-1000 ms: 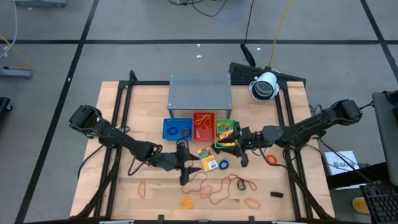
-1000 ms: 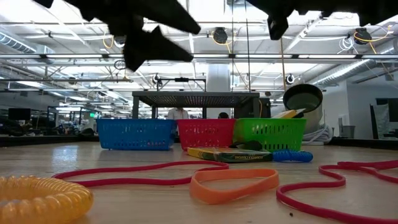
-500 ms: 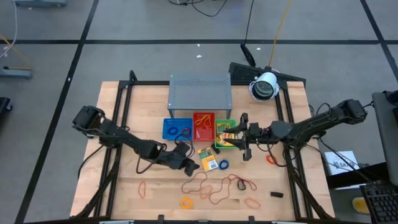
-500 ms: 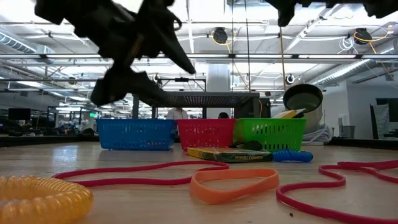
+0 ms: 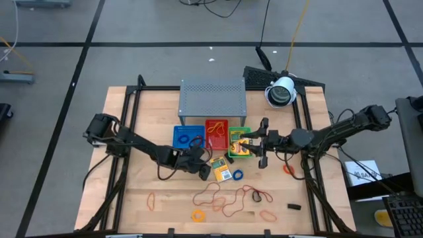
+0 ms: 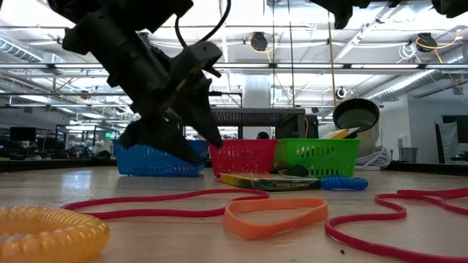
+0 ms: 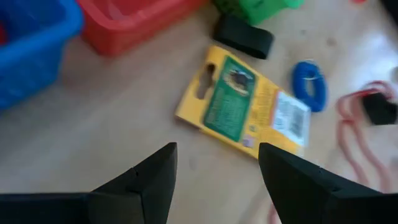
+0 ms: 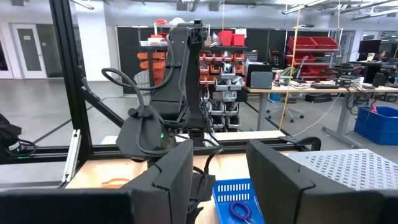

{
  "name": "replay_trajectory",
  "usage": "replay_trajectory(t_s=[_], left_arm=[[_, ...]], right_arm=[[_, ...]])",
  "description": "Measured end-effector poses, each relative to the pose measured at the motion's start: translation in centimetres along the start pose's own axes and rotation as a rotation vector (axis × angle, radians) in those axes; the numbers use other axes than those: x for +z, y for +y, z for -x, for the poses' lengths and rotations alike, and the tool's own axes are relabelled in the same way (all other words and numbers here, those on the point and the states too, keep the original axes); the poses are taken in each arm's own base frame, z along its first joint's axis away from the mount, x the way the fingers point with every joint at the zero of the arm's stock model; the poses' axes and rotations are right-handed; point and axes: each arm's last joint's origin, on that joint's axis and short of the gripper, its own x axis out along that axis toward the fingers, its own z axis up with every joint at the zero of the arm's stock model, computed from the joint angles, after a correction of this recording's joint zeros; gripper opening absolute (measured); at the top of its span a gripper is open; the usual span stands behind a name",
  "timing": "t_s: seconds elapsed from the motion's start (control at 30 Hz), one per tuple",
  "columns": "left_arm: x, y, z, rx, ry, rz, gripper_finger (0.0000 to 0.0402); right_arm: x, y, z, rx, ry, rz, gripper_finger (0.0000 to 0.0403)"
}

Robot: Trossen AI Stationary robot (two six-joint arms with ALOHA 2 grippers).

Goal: Pick & Place Office Desk Supplies
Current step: Put the crayon pack into the green bin

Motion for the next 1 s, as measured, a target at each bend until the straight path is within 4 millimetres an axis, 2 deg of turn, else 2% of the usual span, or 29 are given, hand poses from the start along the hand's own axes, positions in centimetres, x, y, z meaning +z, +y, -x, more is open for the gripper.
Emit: replay_trajectory(t_s=[0.43,0.7,1.0], left_arm=[[-0.37,0.09,0.11,0.043,-0.019,-0.253,0.0234],[-0.31,-0.10,0.06,-0.009,0.025,-0.080,0.0234],[0.26,0.49,-0.60,0.010,0.019,0.006,0.0234]], right_arm=[[-0.10,0.00,0.00,0.001,0.010,0.002,0.0144],[-0.10,-0.01,0.00,0.000,0.010,0.002,0.0144],[-0.10,0.00,0.00,0.001,0.010,0.002,0.0144]])
